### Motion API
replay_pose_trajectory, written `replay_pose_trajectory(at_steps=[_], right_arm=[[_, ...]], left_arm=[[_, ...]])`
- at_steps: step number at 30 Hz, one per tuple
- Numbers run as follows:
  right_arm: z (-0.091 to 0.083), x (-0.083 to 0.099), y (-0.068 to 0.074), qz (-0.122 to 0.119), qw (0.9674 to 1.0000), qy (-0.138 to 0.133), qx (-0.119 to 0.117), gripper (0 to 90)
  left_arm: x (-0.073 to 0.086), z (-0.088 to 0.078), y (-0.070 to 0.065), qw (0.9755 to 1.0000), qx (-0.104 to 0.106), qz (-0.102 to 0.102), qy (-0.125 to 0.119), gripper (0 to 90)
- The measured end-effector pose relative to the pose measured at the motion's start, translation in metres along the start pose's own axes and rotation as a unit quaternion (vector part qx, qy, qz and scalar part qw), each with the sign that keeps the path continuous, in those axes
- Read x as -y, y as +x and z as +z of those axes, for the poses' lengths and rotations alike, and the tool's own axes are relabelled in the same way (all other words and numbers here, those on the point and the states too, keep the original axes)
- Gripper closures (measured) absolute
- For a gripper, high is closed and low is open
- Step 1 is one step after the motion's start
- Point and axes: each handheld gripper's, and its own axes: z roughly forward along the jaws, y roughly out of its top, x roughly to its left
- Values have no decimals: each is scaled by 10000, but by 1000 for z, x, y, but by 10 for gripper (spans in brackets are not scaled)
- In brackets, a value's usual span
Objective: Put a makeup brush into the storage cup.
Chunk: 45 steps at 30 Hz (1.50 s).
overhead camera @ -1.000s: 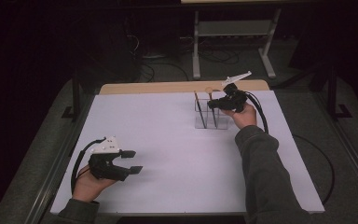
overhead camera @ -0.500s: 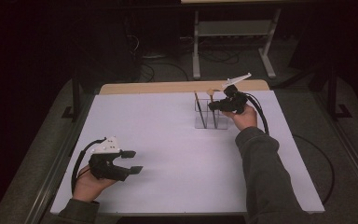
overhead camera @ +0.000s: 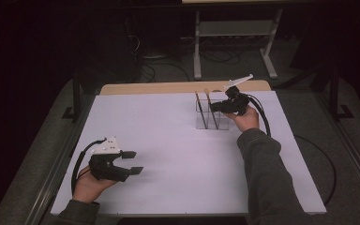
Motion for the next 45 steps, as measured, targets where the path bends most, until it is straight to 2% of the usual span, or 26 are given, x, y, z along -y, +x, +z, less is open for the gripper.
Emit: replay_pose_trajectory(at_steps=[28,45], right_arm=[[-26,15,6,-25,9998,-201,-4,641],[-37,24,17,-92,9998,-165,-54,576]], left_arm=[[1,2,1,10000,-34,-17,36,351],[3,2,3,9999,-94,-66,41,335]])
